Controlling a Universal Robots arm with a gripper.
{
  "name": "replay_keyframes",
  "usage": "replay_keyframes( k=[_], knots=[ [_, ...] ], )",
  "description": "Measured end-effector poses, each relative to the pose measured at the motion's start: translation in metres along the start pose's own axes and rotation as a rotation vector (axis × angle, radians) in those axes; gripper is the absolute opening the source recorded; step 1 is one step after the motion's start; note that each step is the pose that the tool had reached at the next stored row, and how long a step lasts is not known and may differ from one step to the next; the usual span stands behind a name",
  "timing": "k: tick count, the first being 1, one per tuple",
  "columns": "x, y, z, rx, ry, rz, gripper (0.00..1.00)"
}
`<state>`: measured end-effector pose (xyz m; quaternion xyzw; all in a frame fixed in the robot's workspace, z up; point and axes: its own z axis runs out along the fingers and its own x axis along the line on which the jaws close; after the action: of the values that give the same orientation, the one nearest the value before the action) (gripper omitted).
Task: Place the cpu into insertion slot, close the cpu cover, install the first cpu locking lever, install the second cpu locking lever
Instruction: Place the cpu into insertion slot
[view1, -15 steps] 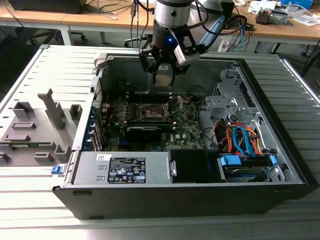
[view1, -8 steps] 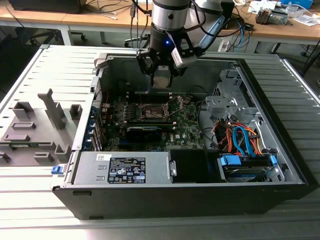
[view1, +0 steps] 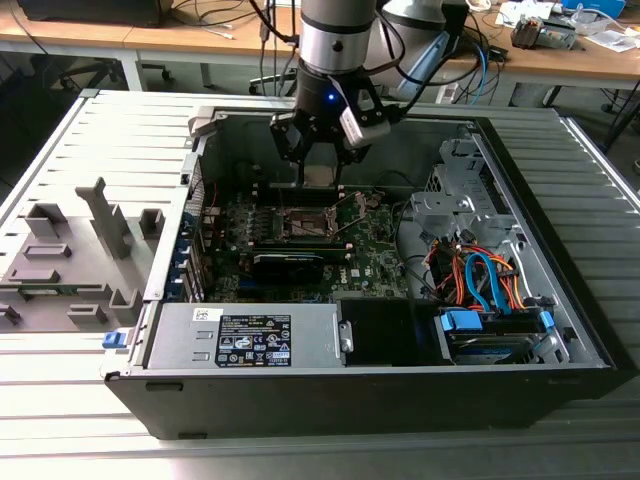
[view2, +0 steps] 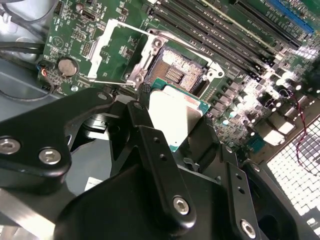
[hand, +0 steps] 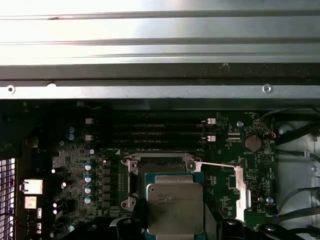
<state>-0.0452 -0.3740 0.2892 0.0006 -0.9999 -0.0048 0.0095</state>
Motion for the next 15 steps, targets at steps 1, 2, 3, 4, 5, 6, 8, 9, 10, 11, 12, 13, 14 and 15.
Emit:
replay_keyframes(
  k=[1,2,3,4,5,6,8,9,10,11,12,13,14,15],
  knots=[
    [0.0007,-0.0005,0.0016,0.0019,0.0001,-0.001,0.55],
    [0.0008,-0.0008,0.0029,0.0025,0.0001,-0.001,0.55],
    [0.0009,-0.0011,0.0046,0.0032,0.0001,-0.002,0.55],
    [0.0011,-0.0014,0.0069,0.0042,0.0002,-0.003,0.55],
    [0.0012,-0.0015,0.0083,0.005,0.0003,-0.003,0.55],
    [0.0012,-0.0017,0.0099,0.0062,0.0003,-0.004,0.55],
    [0.0014,-0.0019,0.0133,0.0091,0.0005,-0.008,0.55],
    [0.0016,-0.002,0.0145,0.0101,0.0005,-0.009,0.55],
    [0.0021,-0.0024,0.0166,0.0116,0.0006,-0.011,0.55],
    [0.0025,-0.0026,0.0179,0.0124,0.0005,-0.012,0.55],
    [0.003,-0.0032,0.0192,0.0131,0.0006,-0.012,0.55],
    [0.0033,-0.0038,0.0205,0.0137,0.0008,-0.013,0.55],
    [0.0042,-0.0051,0.0234,0.0144,0.001,-0.014,0.55],
    [0.0044,-0.0059,0.0264,0.0146,0.001,-0.016,0.55]
  ],
)
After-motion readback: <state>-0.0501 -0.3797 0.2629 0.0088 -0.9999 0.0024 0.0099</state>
